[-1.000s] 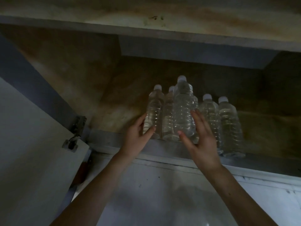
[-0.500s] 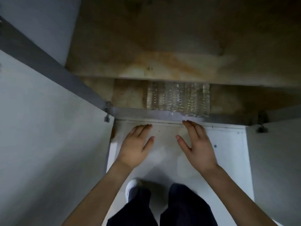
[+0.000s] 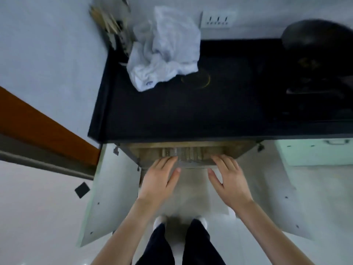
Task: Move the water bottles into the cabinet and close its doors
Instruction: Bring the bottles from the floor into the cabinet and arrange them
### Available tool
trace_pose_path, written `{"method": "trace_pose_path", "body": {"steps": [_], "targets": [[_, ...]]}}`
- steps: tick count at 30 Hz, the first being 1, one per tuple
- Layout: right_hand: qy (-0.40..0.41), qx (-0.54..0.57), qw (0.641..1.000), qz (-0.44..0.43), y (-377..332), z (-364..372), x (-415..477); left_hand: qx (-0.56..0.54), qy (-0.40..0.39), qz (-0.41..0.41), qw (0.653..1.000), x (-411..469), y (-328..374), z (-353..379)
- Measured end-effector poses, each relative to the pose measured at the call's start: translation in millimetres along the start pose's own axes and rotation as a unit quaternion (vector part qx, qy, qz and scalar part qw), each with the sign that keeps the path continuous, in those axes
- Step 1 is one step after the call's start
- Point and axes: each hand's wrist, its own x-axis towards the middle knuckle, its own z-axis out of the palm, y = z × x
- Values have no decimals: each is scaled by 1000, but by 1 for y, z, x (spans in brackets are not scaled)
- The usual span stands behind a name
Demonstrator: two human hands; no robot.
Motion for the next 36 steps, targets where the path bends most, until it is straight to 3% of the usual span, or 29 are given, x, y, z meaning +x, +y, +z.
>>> {"method": "trace_pose_path", "body": {"steps": [6, 14, 18, 22, 27, 36], "targets": [[131, -39, 990, 45, -26, -68, -51, -1, 37, 127, 991, -8, 41, -49], [187, -34, 941, 280, -63, -17, -197, 62, -137, 262, 953, -38, 15, -16], [202, -33, 903, 378, -79, 3, -260, 56, -207, 297, 930, -60, 35, 7], [269, -43, 853, 445, -77, -10, -309, 47, -251, 389, 885, -72, 91, 27], [330, -93, 800, 493, -51, -42, -371, 34, -240, 514, 823, -81, 179, 72], [301, -105, 754, 574, 52, -52, -491, 92, -249, 652, 710, -140, 308, 214]]}}
